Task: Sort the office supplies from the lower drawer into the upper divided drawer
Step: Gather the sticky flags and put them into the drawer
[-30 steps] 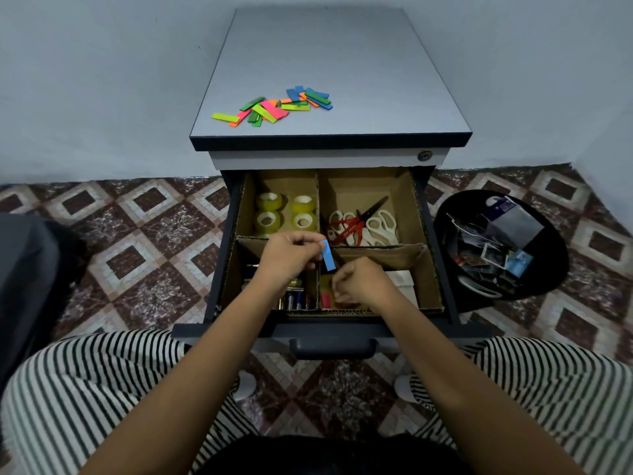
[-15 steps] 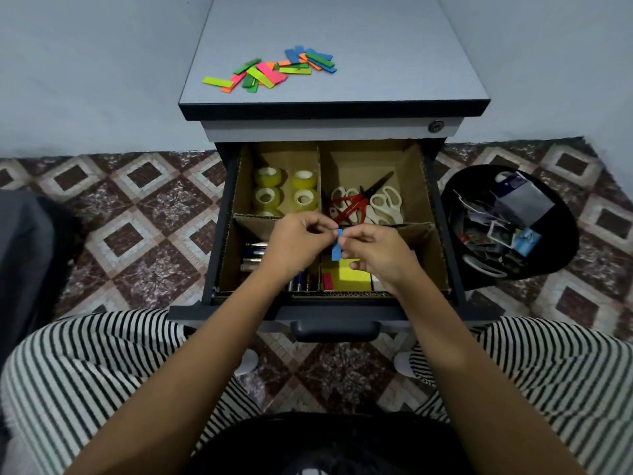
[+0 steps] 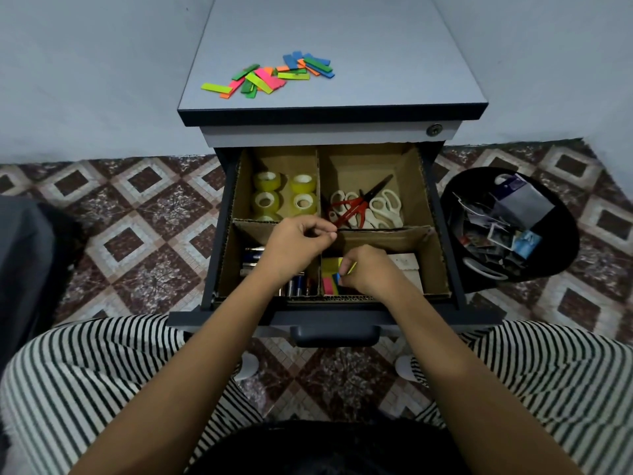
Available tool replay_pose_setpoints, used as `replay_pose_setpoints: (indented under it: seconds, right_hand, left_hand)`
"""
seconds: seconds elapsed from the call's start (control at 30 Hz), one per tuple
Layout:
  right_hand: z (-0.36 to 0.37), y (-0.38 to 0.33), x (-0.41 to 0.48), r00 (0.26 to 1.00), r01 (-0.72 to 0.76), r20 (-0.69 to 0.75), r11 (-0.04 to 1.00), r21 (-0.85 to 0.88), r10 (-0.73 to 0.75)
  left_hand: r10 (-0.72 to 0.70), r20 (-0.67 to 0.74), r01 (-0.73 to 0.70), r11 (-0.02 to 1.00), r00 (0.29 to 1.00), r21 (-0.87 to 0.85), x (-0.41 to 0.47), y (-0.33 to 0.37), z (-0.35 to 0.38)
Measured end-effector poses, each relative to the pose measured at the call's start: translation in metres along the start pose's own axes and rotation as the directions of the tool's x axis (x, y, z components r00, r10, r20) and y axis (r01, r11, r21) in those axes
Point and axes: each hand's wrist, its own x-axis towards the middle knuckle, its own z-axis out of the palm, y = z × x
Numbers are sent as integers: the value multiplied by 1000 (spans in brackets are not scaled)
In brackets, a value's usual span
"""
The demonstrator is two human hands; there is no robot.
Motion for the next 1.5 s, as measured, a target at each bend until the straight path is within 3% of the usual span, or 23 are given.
replay_pose_setpoints:
  seconds: [0.5,0.6,0.67,0.73,0.83,0.97,1.2,1.5]
  right_hand:
    - [10,-6,6,999,51,11,978,-202,-50]
    - [10,-5,7,998,62,21,979,-194,-59]
    - [10,-5,6,997,71,26,980,-188,-67]
    - [10,-4,6,998,69,23,983,-168,-66]
    - [10,-2,6,998,56,13,991,-123,-54]
    - [10,-1,8,1000,31,0,996,-80,-31]
    - [11,4,8,997,34,-74,998,62,-29]
    - [4,-10,-19,950,299,-191,899,319,-248]
  left_hand:
    - [36,-12,-36,999,999,0,-5,3,0]
    - [93,-74,-86,991,993,103,-9,0,1]
    - [263,-145,-200,917,954,346,-12,-6,0]
    - [408,-159,-258,787,899,561,-15,-14,0]
    - [389,-131,-210,716,912,665,-14,-19,-2]
    - [268,-69,-152,719,961,678,-16,-24,-4]
    - [245,-76,-127,715,967,687,-15,-26,-1]
    - [328,-140,-164,744,934,648,-16,-29,-1]
